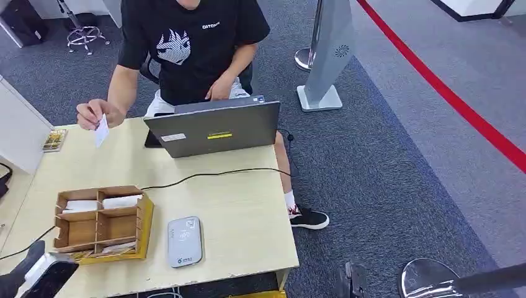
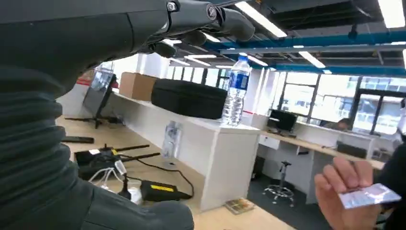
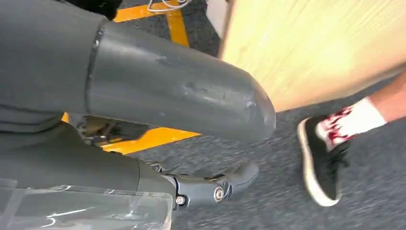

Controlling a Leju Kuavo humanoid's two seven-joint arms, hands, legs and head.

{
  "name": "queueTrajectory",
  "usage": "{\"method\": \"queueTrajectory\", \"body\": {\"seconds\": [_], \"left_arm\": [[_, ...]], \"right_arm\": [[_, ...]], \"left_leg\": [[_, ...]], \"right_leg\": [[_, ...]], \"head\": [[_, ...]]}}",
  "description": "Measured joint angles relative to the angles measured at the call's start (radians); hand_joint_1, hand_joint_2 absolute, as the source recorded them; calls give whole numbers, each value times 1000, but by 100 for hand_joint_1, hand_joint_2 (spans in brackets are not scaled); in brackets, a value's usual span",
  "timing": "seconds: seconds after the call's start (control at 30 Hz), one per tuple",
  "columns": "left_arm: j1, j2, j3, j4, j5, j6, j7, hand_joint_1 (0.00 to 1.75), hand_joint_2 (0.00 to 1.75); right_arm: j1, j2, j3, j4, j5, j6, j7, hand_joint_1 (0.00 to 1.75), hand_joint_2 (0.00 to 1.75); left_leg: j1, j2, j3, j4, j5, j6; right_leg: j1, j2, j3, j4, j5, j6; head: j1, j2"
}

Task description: Pass the card to the sensor for recognition and then transmit it.

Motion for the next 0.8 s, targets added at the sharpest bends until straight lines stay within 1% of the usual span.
{"method": "queueTrajectory", "body": {"seconds": [0.17, 0.27, 0.37, 0.57, 0.73, 0.8], "left_arm": [[-40, 76, -16, 91, -94, -3, 80, 0, 175], [-63, 122, -21, 145, -155, -7, 132, 0, 175], [-80, 153, -22, 187, -206, -13, 177, 0, 175], [-90, 182, -24, 222, -220, -14, 190, 0, 175], [-92, 193, -26, 240, -221, -14, 191, 0, 175], [-97, 193, -27, 248, -219, -16, 194, 0, 175]], "right_arm": [[-44, 0, 56, 0, 0, -30, 0, 0, 175], [-71, 0, 82, 1, 0, -31, 0, 0, 175], [-91, 0, 102, 4, 0, -32, 0, 0, 175], [-105, 0, 119, 6, 0, -32, 0, 0, 175], [-108, 0, 124, 8, 0, -32, 0, 0, 175], [-111, 0, 129, 8, 0, -48, 0, 0, 175]], "left_leg": [[0, 0, 0, 0, 0, 0], [0, 0, 0, 0, 1, -1], [0, 0, 0, 0, 1, -1], [0, 0, 0, 0, 0, -1], [0, 0, -1, 0, 0, -1], [0, 0, -1, 0, 0, -1]], "right_leg": [[0, 0, 0, 0, 0, 0], [0, 1, 0, 0, 0, 0], [0, 1, 0, 0, 0, 0], [0, 1, 0, 0, 0, 0], [0, 0, 0, 0, 0, 0], [0, 0, 0, 0, 0, 0]], "head": [[0, 0], [0, 0], [0, 0], [0, 0], [0, 0], [0, 0]]}}
